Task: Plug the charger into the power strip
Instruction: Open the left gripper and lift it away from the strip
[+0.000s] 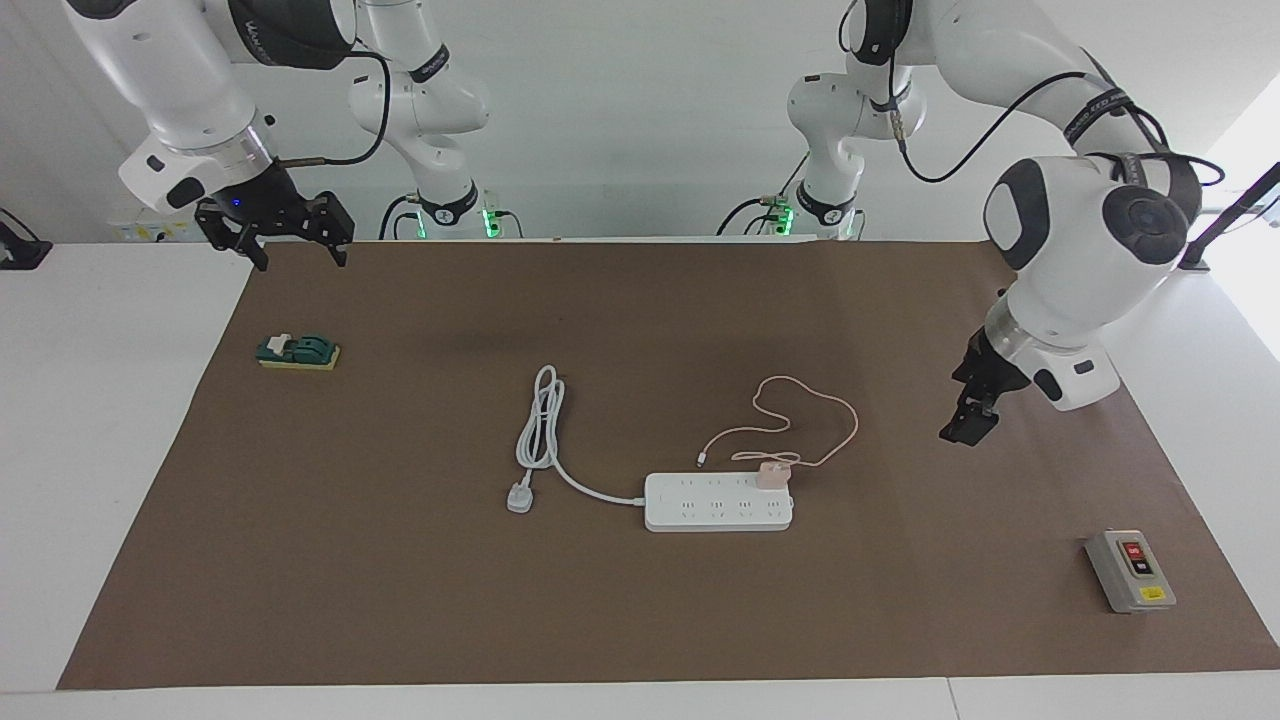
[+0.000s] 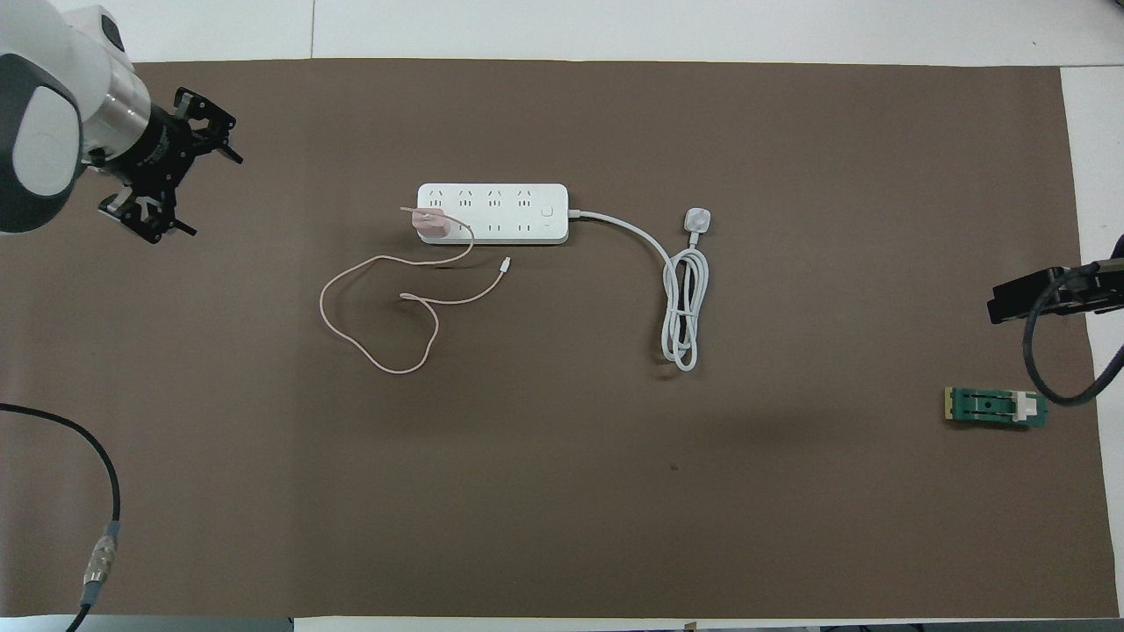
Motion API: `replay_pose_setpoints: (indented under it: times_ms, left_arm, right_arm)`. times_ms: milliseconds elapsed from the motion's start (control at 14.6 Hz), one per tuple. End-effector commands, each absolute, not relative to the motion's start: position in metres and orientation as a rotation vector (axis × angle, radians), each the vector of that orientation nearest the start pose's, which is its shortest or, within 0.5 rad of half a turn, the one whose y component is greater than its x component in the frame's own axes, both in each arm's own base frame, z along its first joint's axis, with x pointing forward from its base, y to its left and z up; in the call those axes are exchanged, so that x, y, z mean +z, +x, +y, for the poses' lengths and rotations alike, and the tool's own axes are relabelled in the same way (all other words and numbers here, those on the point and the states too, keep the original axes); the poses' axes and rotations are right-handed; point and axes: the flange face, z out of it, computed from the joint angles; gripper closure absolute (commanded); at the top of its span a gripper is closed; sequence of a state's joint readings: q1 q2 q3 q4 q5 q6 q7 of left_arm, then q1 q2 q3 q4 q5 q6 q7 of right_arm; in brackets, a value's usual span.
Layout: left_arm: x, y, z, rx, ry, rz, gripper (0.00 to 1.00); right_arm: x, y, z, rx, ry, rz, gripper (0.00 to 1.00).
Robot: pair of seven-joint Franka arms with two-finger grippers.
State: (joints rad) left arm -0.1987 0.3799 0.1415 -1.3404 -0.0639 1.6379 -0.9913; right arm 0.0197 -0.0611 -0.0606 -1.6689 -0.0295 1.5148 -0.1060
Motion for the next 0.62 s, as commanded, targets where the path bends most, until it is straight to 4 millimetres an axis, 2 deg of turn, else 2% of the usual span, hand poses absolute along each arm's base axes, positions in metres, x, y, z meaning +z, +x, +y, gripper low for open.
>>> replay_pose_setpoints:
  times_ms: [0,137,274,548]
  left_arm:
    - [0.521,0.644,-0.022,0.192,-2.889,-1.043,0.0]
    - [0.532,0.634,0.004,0.233,-2.946,-0.771,0.0]
    - [0.544,0.625,0.029,0.261,-2.995,-0.622,0.0]
    - [0.575,0.604,0.05,0.255,-3.069,-0.414,0.0]
  right_arm:
    - [0.609,0.52,-0.029,0.145,-3.173,-0.134,0.0]
    - [0.609,0.52,-0.029,0.145,-3.173,-0.134,0.0]
    - [0.609,0.52,-0.029,0.145,-3.173,-0.134,0.0]
    - [0.609,0.52,-0.03,0.145,-3.172,-0.132,0.0]
